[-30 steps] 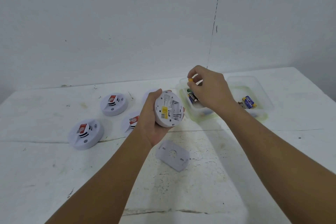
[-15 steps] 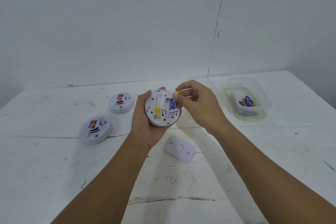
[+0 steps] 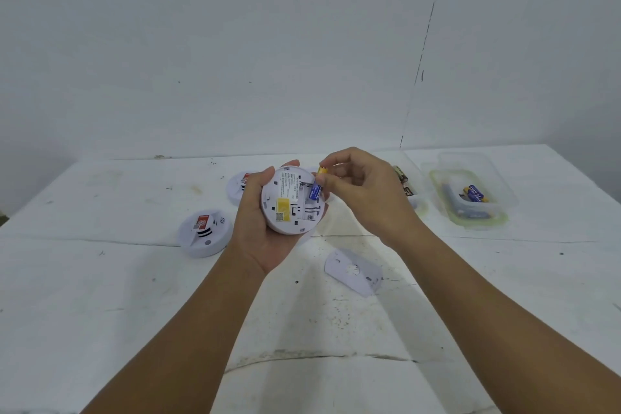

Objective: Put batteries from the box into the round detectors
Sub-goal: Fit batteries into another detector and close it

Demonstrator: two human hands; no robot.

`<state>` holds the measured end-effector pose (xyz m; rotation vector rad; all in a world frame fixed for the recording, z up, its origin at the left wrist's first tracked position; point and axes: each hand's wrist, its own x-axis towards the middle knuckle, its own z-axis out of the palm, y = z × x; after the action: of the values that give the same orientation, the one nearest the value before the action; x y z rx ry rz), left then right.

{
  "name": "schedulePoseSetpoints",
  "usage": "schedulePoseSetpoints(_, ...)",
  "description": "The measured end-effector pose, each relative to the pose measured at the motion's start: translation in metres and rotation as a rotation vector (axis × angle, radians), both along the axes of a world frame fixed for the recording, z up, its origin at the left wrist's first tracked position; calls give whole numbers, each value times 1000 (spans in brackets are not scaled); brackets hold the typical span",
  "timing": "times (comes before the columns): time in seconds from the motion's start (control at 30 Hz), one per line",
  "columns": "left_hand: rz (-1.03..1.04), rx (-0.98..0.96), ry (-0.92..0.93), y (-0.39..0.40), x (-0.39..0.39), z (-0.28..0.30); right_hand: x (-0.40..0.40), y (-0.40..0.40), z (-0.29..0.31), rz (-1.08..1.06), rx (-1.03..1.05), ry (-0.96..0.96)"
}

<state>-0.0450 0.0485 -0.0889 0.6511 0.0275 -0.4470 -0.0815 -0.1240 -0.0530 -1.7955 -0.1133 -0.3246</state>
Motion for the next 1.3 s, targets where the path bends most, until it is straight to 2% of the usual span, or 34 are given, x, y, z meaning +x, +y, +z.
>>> schedulePoseSetpoints(0.27,4,20,-40,12,-5,-1,1,17,-15,-23,-209,-47)
schedulePoseSetpoints(0.5,-23,11,-34,16,-6,-4,-4,14,-25,34,-250,-20)
schedulePoseSetpoints(0.87,-41,25,-32,17,-12,-1,-6,22,-31,68,-16,60)
schedulePoseSetpoints(1.3,-33,-7,-13,21,-17,-4,-13,30,-39,61,-54,34)
